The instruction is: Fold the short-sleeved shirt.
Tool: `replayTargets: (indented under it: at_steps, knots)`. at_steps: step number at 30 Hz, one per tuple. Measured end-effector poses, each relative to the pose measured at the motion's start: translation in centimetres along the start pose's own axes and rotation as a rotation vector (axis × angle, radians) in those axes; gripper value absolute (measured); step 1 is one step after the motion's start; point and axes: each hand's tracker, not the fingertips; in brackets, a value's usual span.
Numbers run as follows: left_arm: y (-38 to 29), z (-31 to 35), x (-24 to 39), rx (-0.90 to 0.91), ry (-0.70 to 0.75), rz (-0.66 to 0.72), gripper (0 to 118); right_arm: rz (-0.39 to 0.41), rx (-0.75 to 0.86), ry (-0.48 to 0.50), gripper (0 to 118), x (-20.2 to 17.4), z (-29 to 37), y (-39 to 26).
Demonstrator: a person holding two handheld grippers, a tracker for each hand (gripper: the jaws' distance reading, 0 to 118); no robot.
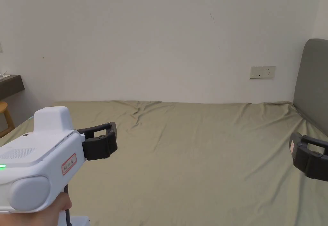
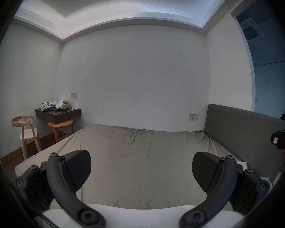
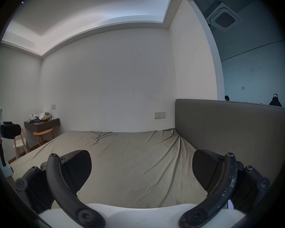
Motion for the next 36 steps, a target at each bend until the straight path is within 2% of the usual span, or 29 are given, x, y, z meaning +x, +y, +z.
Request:
replayTargets:
  at_steps: [31,33,36]
  knots:
    - [0.1,-0.5,0.4,-0.016,0.006,-0.019,118,0.028,-0.015,0.003,118,-0.2,-0.6,0.2]
    - [-0.4,-1.1,0.4,-0.044,-0.003,-0.011,118,0.032,-0.062,0.022,118,0.0,-1.7,-0.5]
    - [-2.8,-3.7,0.4,-0.222,-0.038,0.009,118,0.002,-0.240,0.062,118,0.4,-4.6,-4.0]
